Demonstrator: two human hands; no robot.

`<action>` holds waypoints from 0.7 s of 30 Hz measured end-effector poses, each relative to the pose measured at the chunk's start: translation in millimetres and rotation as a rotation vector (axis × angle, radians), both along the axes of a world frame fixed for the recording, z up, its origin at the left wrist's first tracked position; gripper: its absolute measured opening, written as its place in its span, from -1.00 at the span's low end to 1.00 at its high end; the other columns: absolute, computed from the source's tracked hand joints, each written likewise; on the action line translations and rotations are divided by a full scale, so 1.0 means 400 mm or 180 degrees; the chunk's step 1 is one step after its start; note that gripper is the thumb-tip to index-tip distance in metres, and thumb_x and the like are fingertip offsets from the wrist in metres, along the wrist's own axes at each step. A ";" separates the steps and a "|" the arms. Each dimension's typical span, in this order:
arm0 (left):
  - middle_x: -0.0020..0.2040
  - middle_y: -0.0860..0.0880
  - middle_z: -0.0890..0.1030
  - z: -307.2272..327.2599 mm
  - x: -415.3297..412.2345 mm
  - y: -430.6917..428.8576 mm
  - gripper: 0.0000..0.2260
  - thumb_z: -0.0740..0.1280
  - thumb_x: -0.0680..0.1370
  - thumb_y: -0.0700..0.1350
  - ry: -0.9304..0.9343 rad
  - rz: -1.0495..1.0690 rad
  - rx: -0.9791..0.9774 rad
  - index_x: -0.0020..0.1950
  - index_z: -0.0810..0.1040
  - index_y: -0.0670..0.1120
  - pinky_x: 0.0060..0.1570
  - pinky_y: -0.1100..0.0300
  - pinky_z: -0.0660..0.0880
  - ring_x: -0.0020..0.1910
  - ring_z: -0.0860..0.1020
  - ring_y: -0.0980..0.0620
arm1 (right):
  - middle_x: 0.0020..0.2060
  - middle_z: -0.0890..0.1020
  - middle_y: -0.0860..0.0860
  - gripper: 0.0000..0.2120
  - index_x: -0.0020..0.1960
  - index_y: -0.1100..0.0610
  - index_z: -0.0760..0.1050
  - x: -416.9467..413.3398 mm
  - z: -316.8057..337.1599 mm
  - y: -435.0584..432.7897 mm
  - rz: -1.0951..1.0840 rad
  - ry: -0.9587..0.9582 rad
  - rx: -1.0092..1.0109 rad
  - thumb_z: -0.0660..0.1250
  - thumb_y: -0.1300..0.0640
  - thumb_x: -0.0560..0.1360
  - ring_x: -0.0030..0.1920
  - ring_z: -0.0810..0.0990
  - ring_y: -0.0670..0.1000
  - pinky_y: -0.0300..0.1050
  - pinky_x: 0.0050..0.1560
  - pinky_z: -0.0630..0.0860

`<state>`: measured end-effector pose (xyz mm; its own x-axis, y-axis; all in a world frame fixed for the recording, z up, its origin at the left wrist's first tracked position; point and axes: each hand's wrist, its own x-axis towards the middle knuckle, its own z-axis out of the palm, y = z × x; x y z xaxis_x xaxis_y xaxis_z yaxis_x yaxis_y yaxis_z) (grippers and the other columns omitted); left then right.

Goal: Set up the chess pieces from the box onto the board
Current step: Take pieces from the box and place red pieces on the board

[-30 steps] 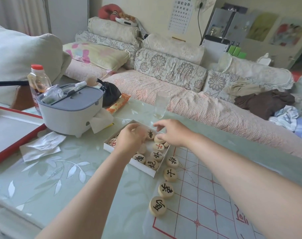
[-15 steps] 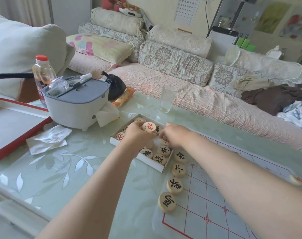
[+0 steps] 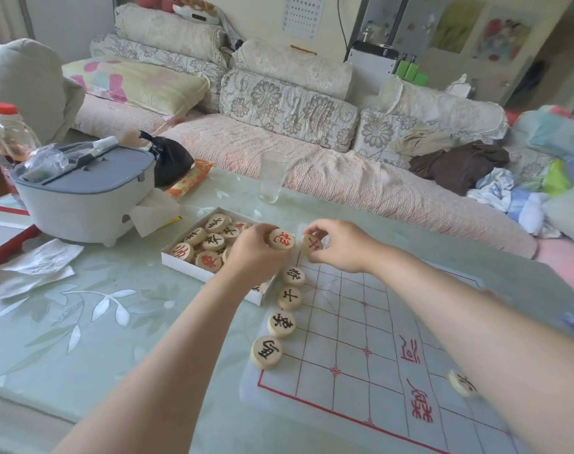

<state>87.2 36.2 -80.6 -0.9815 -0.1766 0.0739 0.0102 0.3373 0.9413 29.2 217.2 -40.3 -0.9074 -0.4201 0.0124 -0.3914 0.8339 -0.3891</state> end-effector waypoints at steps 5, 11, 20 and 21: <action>-0.05 0.07 0.60 0.013 0.041 0.153 -0.57 0.47 0.37 -0.19 0.0002 -0.0442 -0.0493 0.21 0.50 -0.03 -0.08 0.21 0.58 -0.08 0.58 0.10 | 0.10 0.58 -0.10 -0.62 0.19 -0.10 0.54 0.114 0.007 0.206 -0.0547 -0.0179 -0.0137 0.50 0.01 0.40 0.06 0.53 -0.05 -0.22 -0.02 0.38; -0.01 0.08 0.57 0.008 0.105 0.352 -0.59 0.53 0.36 0.02 -0.0054 -0.1236 -0.1113 0.14 0.49 0.04 -0.30 0.23 0.57 -0.13 0.58 0.08 | 0.12 0.58 -0.14 -0.63 0.19 -0.14 0.53 0.223 -0.036 0.445 -0.1012 -0.0153 -0.0347 0.50 -0.05 0.41 0.16 0.53 -0.08 -0.15 0.18 0.40; 0.06 0.04 0.45 -0.013 0.140 0.610 -0.65 0.45 0.42 0.02 0.0078 -0.1793 -0.1683 0.16 0.51 0.02 -0.21 0.21 0.49 -0.08 0.52 0.02 | 0.08 0.60 -0.11 -0.67 0.16 -0.06 0.57 0.312 -0.077 0.722 -0.1706 -0.0009 -0.0645 0.50 -0.01 0.42 0.11 0.56 -0.07 -0.20 0.06 0.40; 0.08 0.03 0.44 -0.009 0.136 0.639 -0.66 0.44 0.43 -0.02 0.0086 -0.1824 -0.1675 0.18 0.50 0.02 -0.23 0.25 0.46 -0.05 0.51 0.02 | 0.10 0.61 -0.08 -0.64 0.19 -0.05 0.56 0.313 -0.073 0.758 -0.1836 0.0065 -0.0710 0.50 0.00 0.42 0.10 0.56 -0.06 -0.20 0.05 0.39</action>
<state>141.6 291.9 -84.2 -0.9057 0.4227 0.0325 0.3385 0.6749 0.6557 154.4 520.3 -69.6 -0.9863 0.1527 0.0630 0.0891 0.8128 -0.5757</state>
